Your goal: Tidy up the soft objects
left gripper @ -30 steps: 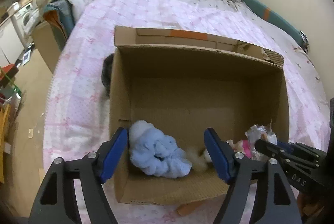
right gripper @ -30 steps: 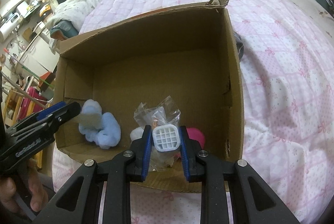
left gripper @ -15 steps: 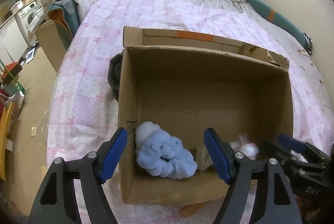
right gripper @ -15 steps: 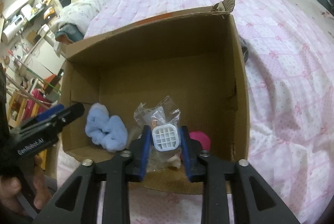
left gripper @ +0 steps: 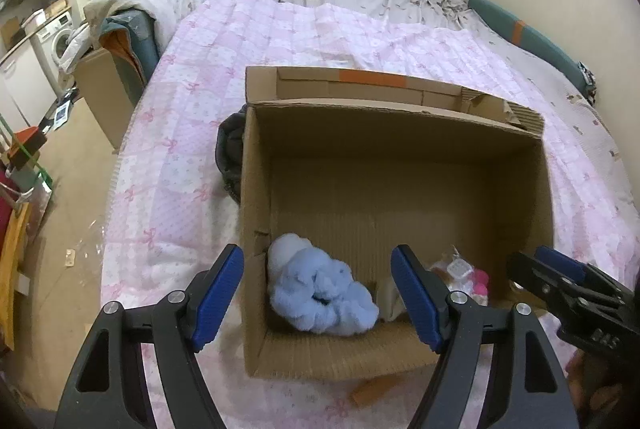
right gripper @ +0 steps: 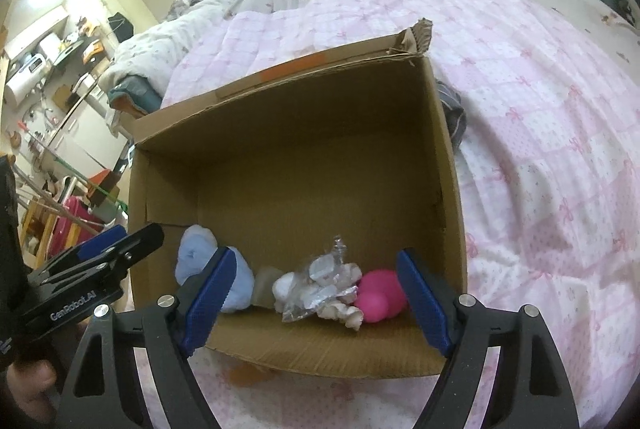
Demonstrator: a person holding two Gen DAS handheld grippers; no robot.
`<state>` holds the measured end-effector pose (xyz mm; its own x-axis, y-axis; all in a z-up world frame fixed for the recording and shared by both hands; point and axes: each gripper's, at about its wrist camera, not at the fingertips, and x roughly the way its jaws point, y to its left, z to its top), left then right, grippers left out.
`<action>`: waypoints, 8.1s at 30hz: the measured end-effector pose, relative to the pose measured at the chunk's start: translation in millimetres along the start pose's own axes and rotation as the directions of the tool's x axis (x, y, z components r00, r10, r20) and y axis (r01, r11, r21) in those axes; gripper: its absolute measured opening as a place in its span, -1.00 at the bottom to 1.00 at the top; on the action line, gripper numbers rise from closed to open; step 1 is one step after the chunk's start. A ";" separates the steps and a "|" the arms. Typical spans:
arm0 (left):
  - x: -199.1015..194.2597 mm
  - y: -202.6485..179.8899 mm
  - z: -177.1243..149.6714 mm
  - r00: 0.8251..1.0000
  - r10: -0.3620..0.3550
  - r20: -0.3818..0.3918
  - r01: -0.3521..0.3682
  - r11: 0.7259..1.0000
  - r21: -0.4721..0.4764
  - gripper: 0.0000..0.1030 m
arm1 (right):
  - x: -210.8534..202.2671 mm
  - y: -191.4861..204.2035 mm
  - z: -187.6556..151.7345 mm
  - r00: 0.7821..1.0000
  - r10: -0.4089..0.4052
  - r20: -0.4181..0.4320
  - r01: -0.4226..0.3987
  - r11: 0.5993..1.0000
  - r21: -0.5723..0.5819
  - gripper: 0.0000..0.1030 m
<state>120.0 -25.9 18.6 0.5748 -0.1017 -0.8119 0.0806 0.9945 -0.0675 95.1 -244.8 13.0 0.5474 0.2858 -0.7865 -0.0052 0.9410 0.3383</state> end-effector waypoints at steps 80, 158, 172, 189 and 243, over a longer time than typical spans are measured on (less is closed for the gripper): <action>-2.5 2.0 -97.2 0.987 -0.156 -0.034 0.146 0.970 -0.196 0.42 | -17.7 38.4 -102.2 0.971 0.061 -0.231 -0.056 0.998 0.027 -0.90; -105.8 -5.8 -7.1 0.985 -0.034 0.167 0.021 0.997 0.076 -0.87 | -87.8 36.7 -17.1 0.978 0.204 0.047 -0.204 0.979 -0.011 -0.90; -26.3 -0.2 8.1 0.993 -0.093 0.074 0.086 0.992 0.094 -0.87 | -22.7 0.3 9.9 0.991 0.131 0.005 -0.131 0.991 0.004 -0.90; -5.4 -36.0 -14.2 0.991 -0.136 -0.016 0.136 0.971 0.195 -0.87 | 16.2 10.4 -7.8 0.986 0.120 -0.117 -0.125 0.991 -0.041 -0.89; -116.2 22.9 -68.7 0.985 0.028 0.171 -0.020 0.999 -0.051 0.77 | -93.1 28.1 -54.2 0.975 -0.062 0.212 0.090 0.988 -0.123 1.00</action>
<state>-0.9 10.6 71.6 0.7080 -0.0767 -0.7020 0.0277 0.9963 -0.0810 -1.4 -235.1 67.8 0.7116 0.1816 -0.6788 -0.0589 0.9781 0.1998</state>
